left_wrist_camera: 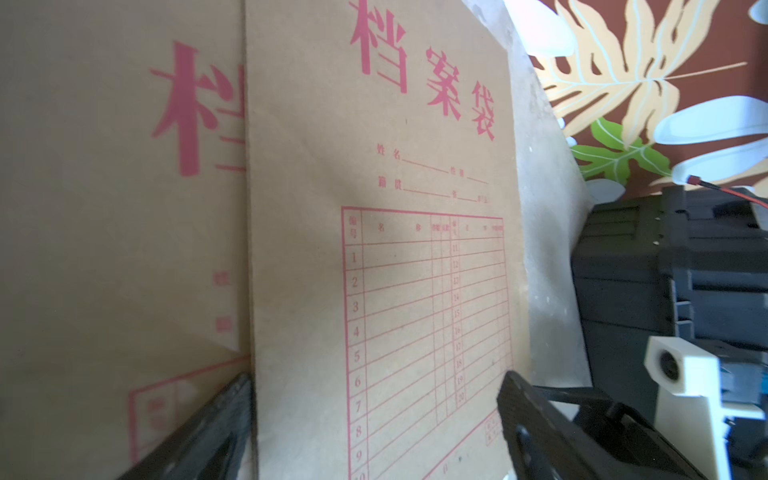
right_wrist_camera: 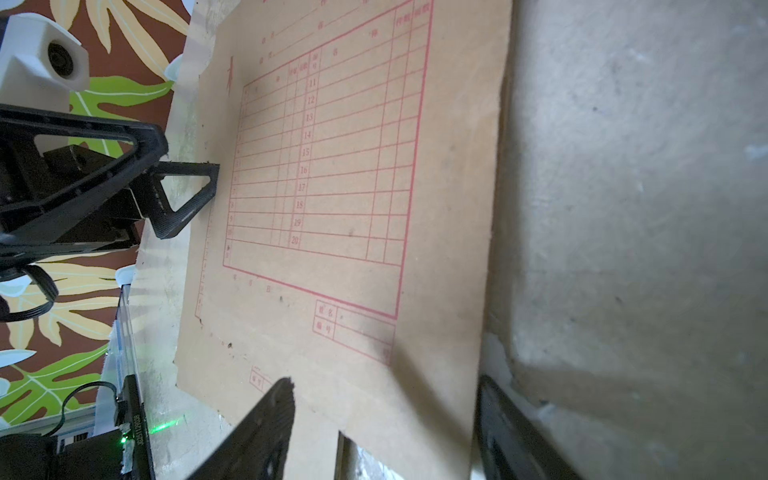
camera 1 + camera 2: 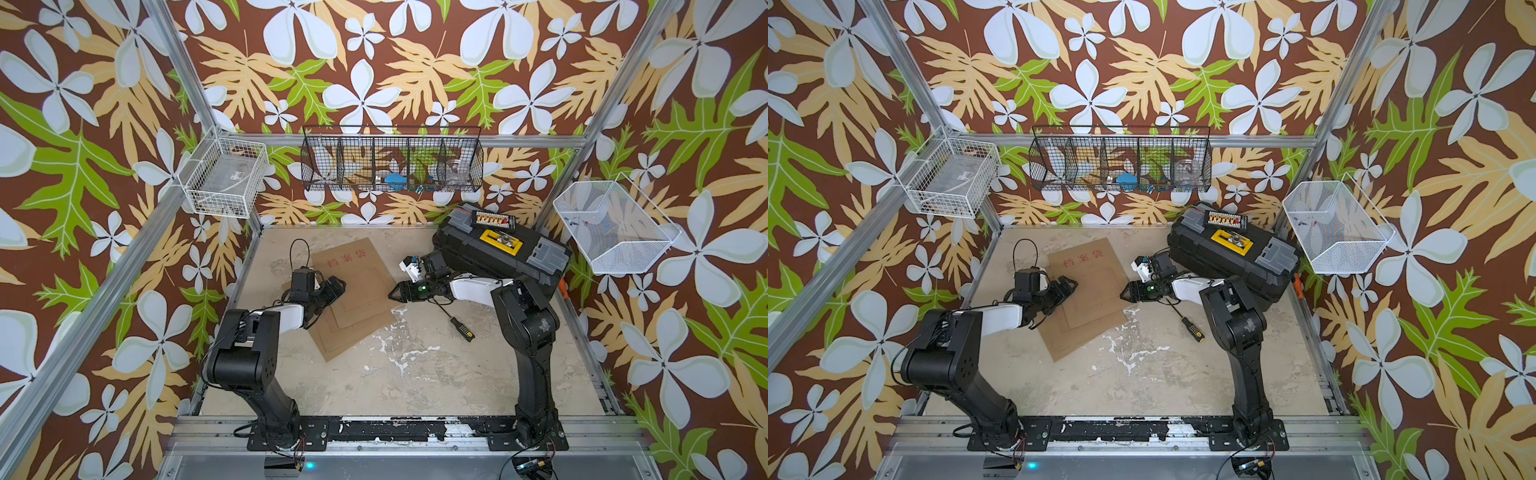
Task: Open the file bag
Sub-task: Pick up the file bag from the file bag.
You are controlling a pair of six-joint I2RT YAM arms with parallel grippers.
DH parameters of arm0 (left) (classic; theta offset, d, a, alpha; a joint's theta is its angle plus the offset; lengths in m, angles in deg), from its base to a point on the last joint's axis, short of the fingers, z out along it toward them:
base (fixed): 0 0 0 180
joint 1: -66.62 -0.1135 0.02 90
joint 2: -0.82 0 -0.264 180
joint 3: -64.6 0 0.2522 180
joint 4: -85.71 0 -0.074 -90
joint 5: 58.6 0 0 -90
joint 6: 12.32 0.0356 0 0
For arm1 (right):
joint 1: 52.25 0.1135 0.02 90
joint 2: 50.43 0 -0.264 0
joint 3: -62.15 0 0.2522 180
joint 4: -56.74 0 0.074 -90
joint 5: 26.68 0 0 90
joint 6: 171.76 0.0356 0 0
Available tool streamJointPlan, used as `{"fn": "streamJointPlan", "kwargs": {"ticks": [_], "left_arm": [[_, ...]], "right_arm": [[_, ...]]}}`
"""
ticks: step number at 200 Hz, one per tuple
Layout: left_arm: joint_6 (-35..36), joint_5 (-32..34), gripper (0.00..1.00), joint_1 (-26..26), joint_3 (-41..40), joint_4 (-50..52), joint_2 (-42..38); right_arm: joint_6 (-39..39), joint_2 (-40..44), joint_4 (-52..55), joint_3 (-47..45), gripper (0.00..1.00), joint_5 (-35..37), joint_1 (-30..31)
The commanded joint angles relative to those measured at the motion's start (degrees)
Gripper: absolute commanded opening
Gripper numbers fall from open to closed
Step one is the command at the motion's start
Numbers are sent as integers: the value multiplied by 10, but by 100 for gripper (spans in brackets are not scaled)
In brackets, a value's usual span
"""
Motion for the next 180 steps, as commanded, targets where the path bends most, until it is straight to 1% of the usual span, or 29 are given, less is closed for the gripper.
{"fn": "streamJointPlan", "kwargs": {"ticks": [1, 43, 72, 90, 127, 144, 164, 180], "left_arm": [[-17, -80, 91, 0, -7, -42, -10], [-25, -110, 83, 0, -23, -89, -36], [-38, -136, 78, 0, -31, -119, -37], [-40, -141, 76, 0, -35, -129, -35], [-39, -142, 70, 0, -35, -119, -26], [-30, -130, 66, 0, -29, -96, -23], [-18, -118, 66, 0, -21, -69, -12], [-23, -127, 65, 0, -24, -77, -3]], "right_arm": [[12, 2, 50, -19, 70, 7, 1], [7, 7, 48, -36, 70, 5, 0], [12, 20, 39, -56, 70, -1, 0], [5, 27, 39, -64, 70, 2, 0], [9, 42, 32, -86, 70, 8, -1], [10, 52, 30, -93, 70, 8, -1], [5, 56, 31, -96, 70, 16, -2], [6, 56, 31, -98, 70, 13, -2]]}}
